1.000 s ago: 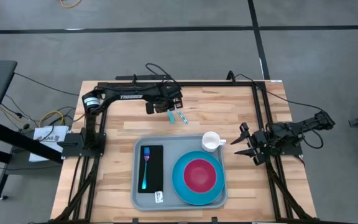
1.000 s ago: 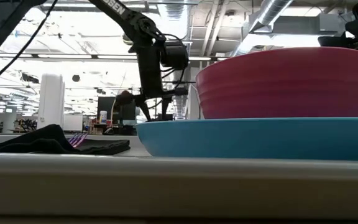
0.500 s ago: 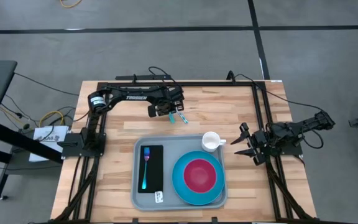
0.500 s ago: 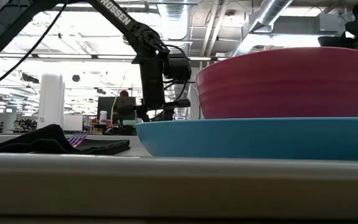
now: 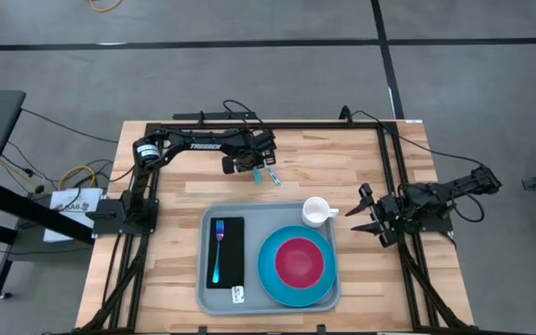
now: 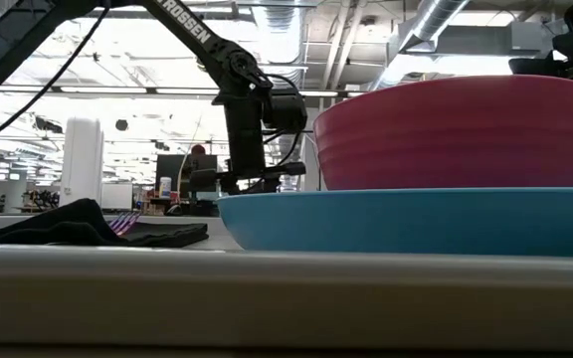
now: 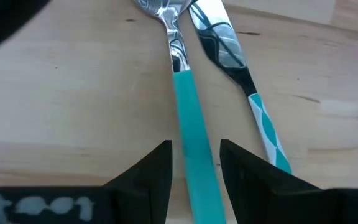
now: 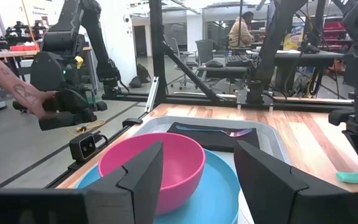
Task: Set up tray
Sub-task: Put the blue spoon on the black table napkin to the right of the fork
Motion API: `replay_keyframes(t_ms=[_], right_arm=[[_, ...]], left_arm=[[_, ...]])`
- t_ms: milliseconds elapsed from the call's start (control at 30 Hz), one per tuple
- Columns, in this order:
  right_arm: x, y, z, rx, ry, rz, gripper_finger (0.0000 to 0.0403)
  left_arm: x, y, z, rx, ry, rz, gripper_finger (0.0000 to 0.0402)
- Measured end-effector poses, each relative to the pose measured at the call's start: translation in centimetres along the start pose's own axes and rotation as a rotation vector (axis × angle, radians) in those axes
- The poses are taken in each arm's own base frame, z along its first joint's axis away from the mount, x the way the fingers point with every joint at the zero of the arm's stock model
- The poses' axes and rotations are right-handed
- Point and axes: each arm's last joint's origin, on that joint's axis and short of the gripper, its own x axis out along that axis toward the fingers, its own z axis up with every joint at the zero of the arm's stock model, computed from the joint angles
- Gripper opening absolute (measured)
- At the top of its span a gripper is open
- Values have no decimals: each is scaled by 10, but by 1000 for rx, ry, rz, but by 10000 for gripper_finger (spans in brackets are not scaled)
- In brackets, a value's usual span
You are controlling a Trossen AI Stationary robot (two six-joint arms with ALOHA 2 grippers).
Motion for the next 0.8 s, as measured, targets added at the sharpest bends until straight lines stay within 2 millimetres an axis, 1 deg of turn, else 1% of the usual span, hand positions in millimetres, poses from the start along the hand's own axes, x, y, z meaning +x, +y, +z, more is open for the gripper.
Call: replay_keyframes(t_ms=[133, 300, 433, 667, 800], right_arm=[[0, 0, 0, 0, 0, 0, 188], [0, 0, 0, 0, 0, 0, 188], [0, 0, 0, 0, 0, 0, 188], [0, 0, 0, 0, 0, 0, 188], [0, 0, 0, 0, 0, 0, 188]], left_arm=[[0, 0, 0, 16, -1, 4, 122], [13, -1, -3, 22, 39, 14, 122], [18, -1, -7, 21, 45, 24, 122], [16, -5, -9, 29, 13, 37, 120], [16, -5, -8, 30, 18, 39, 99]])
